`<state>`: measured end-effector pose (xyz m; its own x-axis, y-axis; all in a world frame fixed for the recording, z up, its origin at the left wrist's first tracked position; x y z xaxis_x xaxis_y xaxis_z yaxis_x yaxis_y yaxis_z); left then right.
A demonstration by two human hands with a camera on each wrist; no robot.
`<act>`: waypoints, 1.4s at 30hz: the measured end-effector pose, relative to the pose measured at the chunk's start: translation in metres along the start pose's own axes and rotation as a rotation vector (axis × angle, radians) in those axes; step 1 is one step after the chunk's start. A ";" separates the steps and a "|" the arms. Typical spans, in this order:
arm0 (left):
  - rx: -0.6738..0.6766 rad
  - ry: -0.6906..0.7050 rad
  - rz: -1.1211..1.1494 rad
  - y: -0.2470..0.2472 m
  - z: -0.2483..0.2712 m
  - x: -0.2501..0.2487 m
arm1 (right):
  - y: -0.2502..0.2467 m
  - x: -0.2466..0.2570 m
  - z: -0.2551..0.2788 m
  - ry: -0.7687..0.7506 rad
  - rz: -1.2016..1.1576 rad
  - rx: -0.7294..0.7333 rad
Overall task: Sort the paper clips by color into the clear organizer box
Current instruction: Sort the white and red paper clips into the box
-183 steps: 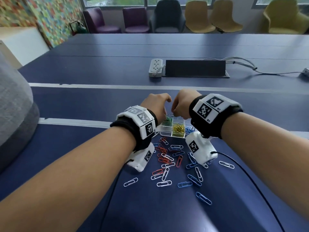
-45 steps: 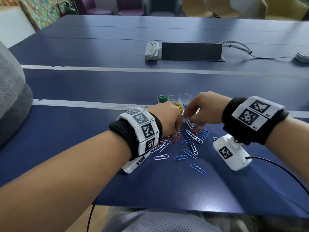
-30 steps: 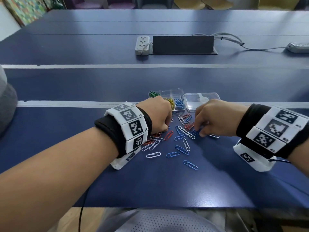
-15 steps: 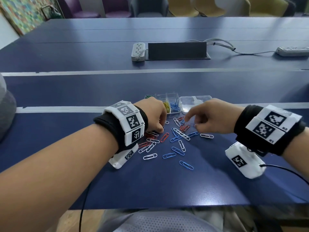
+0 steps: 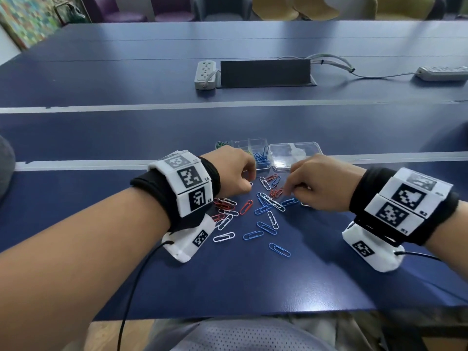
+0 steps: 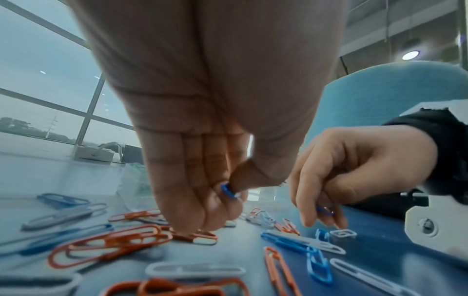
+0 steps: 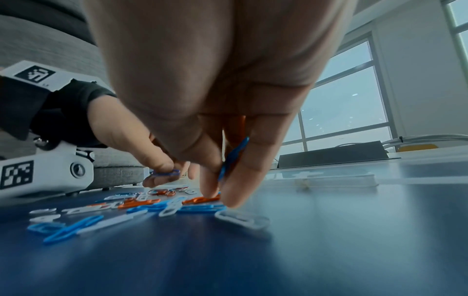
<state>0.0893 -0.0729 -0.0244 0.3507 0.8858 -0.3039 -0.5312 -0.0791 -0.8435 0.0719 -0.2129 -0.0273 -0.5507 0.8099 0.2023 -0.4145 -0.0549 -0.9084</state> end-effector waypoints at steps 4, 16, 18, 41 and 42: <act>0.061 0.016 0.037 0.005 0.000 -0.011 | 0.004 0.003 -0.003 -0.004 0.104 0.063; 0.126 0.003 -0.099 0.022 -0.010 -0.029 | 0.005 0.015 -0.008 0.056 0.201 0.092; 0.097 0.011 -0.076 0.020 -0.009 -0.030 | 0.000 0.009 -0.009 0.103 0.061 0.044; 0.059 0.075 -0.068 0.023 0.002 -0.017 | -0.015 -0.018 -0.033 0.258 -0.260 0.024; 0.066 0.075 -0.073 0.024 0.000 -0.017 | -0.016 -0.015 -0.034 0.258 -0.143 0.037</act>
<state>0.0702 -0.0898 -0.0394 0.4456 0.8513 -0.2770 -0.5507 0.0168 -0.8345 0.1113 -0.2038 -0.0287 -0.2847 0.9322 0.2235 -0.5037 0.0529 -0.8623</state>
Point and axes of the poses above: each hand's wrist, its own z-axis away from the middle knuckle, its own y-axis out of the palm, x = y × z, the point moved 5 cm from there along -z, towards the middle knuckle, and after that the axes turned 14 degrees about x, right-handed, at the moved point
